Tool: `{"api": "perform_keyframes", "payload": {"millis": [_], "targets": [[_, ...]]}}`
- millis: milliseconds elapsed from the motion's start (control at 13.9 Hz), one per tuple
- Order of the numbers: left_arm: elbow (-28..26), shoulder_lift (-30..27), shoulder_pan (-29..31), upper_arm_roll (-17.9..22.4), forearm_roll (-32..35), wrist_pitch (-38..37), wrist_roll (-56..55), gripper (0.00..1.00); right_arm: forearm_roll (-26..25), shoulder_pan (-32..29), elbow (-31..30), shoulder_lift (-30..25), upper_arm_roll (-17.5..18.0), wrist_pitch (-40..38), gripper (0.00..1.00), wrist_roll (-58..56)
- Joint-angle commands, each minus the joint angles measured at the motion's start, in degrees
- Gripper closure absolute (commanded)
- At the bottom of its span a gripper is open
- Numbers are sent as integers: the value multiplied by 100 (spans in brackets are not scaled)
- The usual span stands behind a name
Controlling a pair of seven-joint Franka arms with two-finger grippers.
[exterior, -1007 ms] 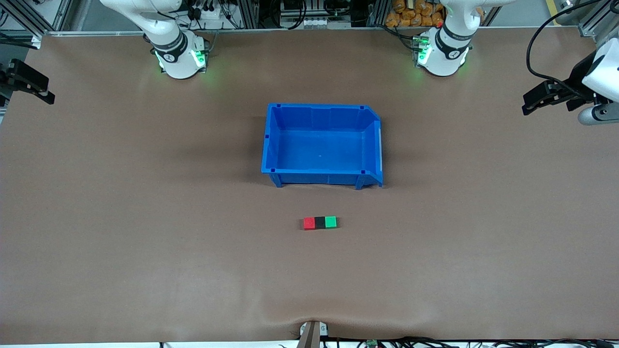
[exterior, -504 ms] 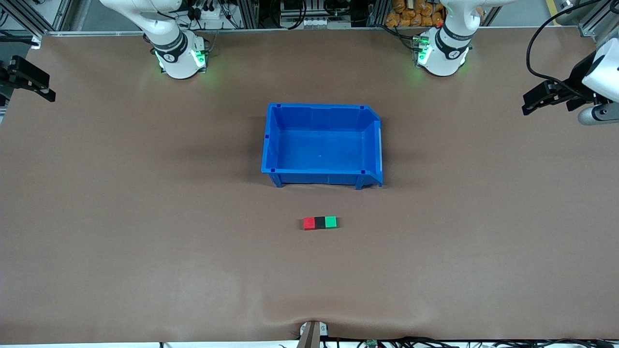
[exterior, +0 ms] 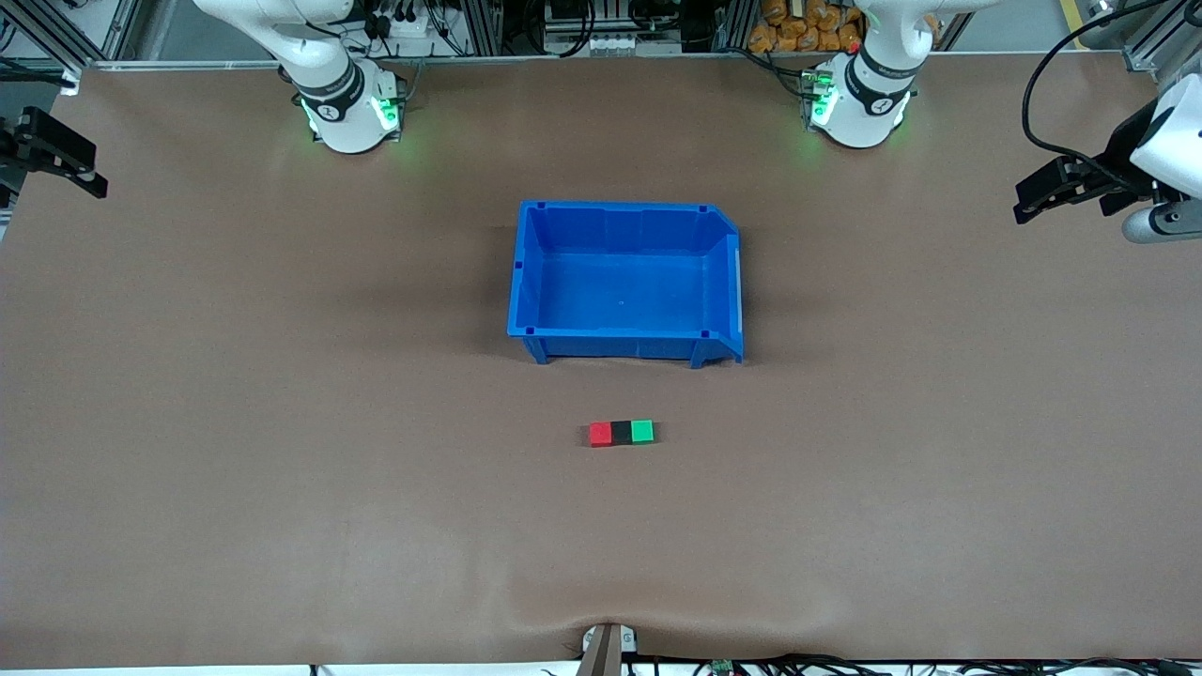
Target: Attach green and red cubes to black cube
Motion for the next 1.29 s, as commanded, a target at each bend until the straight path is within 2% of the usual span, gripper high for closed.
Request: {"api": "perform_keyframes", "payload": {"millis": [0,360,576,1223], "targets": [[-14,-94,58,-34,-45,-59,58,0,-64,101,-206,-192,-118,81,0,14],[12,-94,58,-34,-45,-59,58,0,-28,101,-250,-183,-118,108,0,32],[12,-103,58,-34,-45,-67,76,0,-28,153,-522,-210,-127,362,0,50],[249,-33,75,10,-45,-59,128,0,-90,259,-540,-192,-127,354,0,357]]}}
